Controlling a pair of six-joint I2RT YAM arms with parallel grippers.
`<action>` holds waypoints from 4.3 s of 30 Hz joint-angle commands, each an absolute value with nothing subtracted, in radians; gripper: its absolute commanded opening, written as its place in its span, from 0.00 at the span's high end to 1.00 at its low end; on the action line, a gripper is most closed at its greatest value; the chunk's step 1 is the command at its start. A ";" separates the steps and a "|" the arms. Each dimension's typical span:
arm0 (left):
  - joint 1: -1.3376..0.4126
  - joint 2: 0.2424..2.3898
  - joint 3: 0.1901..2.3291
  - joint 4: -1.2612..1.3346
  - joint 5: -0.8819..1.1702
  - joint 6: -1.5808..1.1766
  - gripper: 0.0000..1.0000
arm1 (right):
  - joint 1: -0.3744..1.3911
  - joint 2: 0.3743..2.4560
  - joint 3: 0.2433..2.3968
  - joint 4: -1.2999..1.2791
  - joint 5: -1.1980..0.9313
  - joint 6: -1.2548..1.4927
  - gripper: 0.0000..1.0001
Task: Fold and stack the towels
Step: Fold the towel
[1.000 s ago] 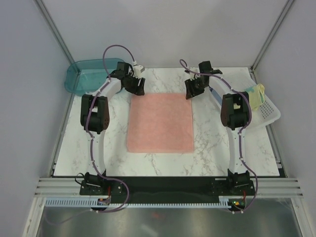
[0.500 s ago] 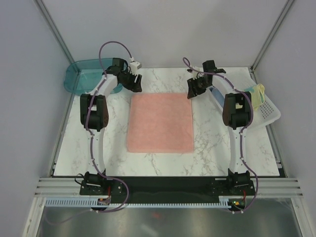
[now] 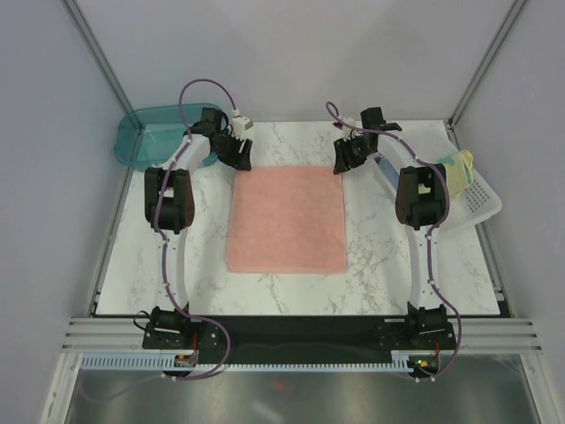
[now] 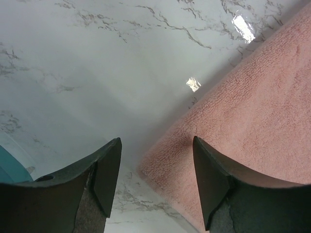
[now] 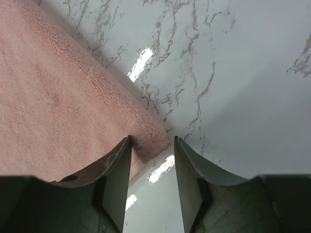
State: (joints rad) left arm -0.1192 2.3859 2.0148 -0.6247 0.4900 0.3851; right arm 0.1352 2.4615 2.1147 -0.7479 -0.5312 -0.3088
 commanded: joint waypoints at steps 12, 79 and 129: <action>-0.115 2.375 2.022 -0.597 0.373 0.357 0.31 | 0.137 2.476 2.148 -0.704 -0.592 -0.311 0.56; -0.187 2.157 1.776 -0.433 0.039 0.025 0.53 | 0.176 2.175 1.807 -0.469 -0.569 -0.196 1.00; -0.172 2.356 1.957 -0.592 0.143 -0.048 0.72 | 0.176 2.180 1.802 -0.465 -0.537 -0.225 1.00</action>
State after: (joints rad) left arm -0.1741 2.3371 1.9148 -0.5739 0.1154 -0.0319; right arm 0.1730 2.1925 1.7939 -0.4892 -0.5327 -0.2062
